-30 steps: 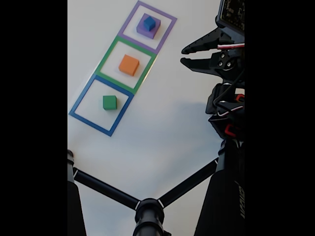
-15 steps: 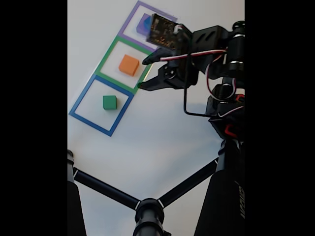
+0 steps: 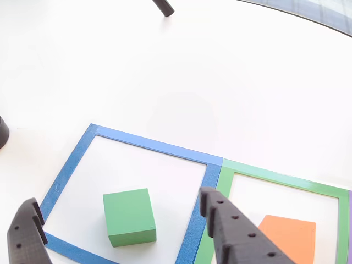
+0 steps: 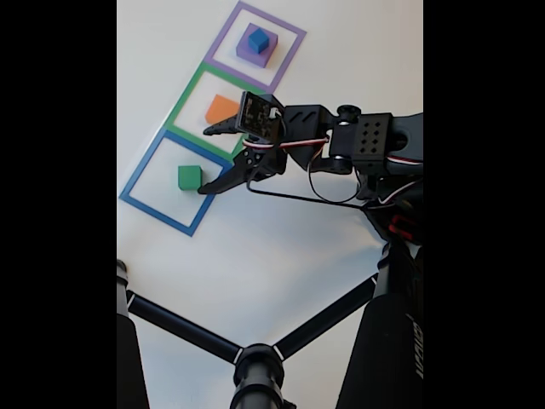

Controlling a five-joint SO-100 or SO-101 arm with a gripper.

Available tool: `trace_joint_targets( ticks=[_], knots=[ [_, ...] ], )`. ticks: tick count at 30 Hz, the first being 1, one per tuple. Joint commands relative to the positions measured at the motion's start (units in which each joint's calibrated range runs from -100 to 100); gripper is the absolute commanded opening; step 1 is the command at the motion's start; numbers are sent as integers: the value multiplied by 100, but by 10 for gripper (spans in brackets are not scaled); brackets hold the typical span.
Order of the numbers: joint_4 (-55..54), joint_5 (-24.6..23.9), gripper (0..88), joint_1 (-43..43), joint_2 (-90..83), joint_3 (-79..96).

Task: Tower of hanoi

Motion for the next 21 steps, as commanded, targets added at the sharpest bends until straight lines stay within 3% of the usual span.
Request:
trace_joint_targets(
  ticks=[1,12,21],
  knots=[
    [-1522,54,345,-65,720,290],
    [-3926,54,344,60,3497,-64],
    [-4647,54,345,21,4757,-610]
  ],
)
